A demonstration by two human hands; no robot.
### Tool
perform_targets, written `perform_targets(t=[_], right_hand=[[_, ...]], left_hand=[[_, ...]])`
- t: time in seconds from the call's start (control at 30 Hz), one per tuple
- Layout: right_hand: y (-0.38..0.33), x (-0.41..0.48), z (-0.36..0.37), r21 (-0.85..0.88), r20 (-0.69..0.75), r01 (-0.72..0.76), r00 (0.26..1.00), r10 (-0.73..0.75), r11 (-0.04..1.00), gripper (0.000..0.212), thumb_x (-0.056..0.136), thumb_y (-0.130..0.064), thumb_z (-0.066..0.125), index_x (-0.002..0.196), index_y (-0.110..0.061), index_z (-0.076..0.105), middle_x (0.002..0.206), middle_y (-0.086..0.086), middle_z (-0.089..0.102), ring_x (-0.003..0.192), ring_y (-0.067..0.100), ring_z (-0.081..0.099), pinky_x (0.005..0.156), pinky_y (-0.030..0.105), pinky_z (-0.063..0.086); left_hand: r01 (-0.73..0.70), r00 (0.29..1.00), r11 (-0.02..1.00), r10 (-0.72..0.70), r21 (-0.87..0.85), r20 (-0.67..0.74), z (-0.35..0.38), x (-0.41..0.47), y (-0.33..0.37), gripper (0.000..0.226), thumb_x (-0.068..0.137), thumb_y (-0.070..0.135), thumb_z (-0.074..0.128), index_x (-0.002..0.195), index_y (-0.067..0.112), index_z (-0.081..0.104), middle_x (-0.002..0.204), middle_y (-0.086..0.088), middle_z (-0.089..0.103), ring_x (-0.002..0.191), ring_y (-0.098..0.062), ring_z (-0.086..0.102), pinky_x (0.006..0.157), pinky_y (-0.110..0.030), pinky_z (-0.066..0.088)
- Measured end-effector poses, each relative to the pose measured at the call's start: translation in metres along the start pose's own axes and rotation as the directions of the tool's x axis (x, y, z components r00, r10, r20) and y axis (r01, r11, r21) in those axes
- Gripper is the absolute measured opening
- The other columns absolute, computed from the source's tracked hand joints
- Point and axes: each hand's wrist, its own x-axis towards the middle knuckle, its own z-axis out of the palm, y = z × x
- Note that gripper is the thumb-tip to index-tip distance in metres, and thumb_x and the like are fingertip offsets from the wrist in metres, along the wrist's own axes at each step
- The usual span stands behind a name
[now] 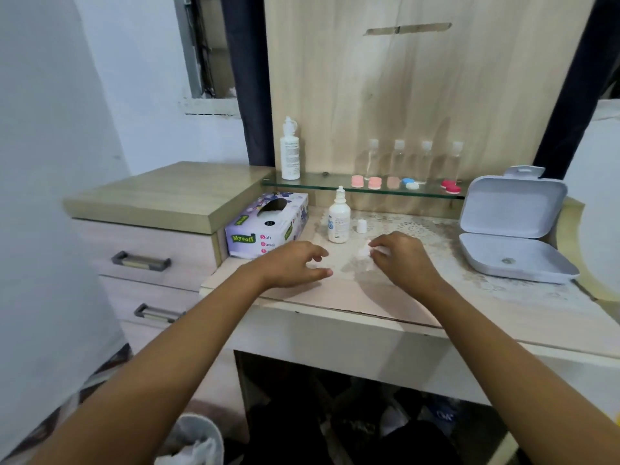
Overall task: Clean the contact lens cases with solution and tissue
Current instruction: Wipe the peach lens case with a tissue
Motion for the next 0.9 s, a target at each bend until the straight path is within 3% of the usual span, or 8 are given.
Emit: perform_targets(t=[0.13, 0.5, 0.63, 0.73, 0.9], right_hand=[[-0.043, 0.001, 0.019, 0.038, 0.038, 0.107, 0.993, -0.108, 0.994, 0.023, 0.088, -0.015, 0.058, 0.109, -0.009, 0.068, 0.110, 0.015, 0.064, 0.101, 0.027, 0.057, 0.085, 0.027, 0.040], [-0.170, 0.002, 0.107, 0.236, 0.188, 0.301, 0.918, -0.348, 0.924, 0.024, 0.085, -0.013, 0.057, 0.105, -0.009, 0.069, 0.109, 0.015, 0.064, 0.101, 0.028, 0.056, 0.082, 0.027, 0.039], [-0.217, -0.006, 0.147, 0.319, 0.237, 0.364, 0.863, -0.445, 0.875, 0.024, 0.085, -0.010, 0.056, 0.106, -0.008, 0.069, 0.106, 0.015, 0.064, 0.098, 0.028, 0.058, 0.082, 0.027, 0.041], [-0.248, -0.015, 0.176, 0.320, 0.277, 0.424, 0.813, -0.512, 0.847, 0.027, 0.088, -0.014, 0.052, 0.111, -0.010, 0.065, 0.111, 0.011, 0.060, 0.105, 0.026, 0.055, 0.088, 0.030, 0.041], [-0.276, -0.034, 0.227, 0.369, 0.359, 0.453, 0.736, -0.574, 0.811, 0.025, 0.091, -0.017, 0.052, 0.112, -0.009, 0.065, 0.115, 0.008, 0.059, 0.107, 0.021, 0.053, 0.079, 0.019, 0.031]], left_hand=[[0.050, 0.999, 0.998, -0.050, 0.041, -0.007, -0.007, -0.039, -0.025, 0.050, 0.090, 0.043, 0.055, 0.132, 0.017, 0.050, 0.128, -0.001, 0.057, 0.115, -0.014, 0.051, 0.092, -0.022, 0.037], [0.285, 0.949, 0.958, -0.284, -0.010, -0.137, -0.022, -0.157, -0.121, 0.048, 0.090, 0.042, 0.055, 0.130, 0.017, 0.053, 0.128, -0.002, 0.055, 0.115, -0.014, 0.051, 0.089, -0.017, 0.034], [0.381, 0.910, 0.924, -0.379, -0.021, -0.167, -0.016, -0.200, -0.160, 0.056, 0.087, 0.053, 0.054, 0.130, 0.018, 0.052, 0.128, -0.002, 0.056, 0.115, -0.014, 0.051, 0.094, -0.021, 0.036], [0.448, 0.883, 0.893, -0.449, -0.045, -0.138, -0.004, -0.228, -0.186, 0.050, 0.089, 0.045, 0.055, 0.130, 0.016, 0.052, 0.126, -0.003, 0.057, 0.111, -0.016, 0.054, 0.091, -0.020, 0.035], [0.521, 0.839, 0.844, -0.533, -0.127, -0.106, 0.029, -0.264, -0.220, 0.045, 0.089, 0.036, 0.059, 0.127, 0.012, 0.056, 0.122, -0.006, 0.059, 0.103, -0.015, 0.056, 0.089, -0.020, 0.038]])
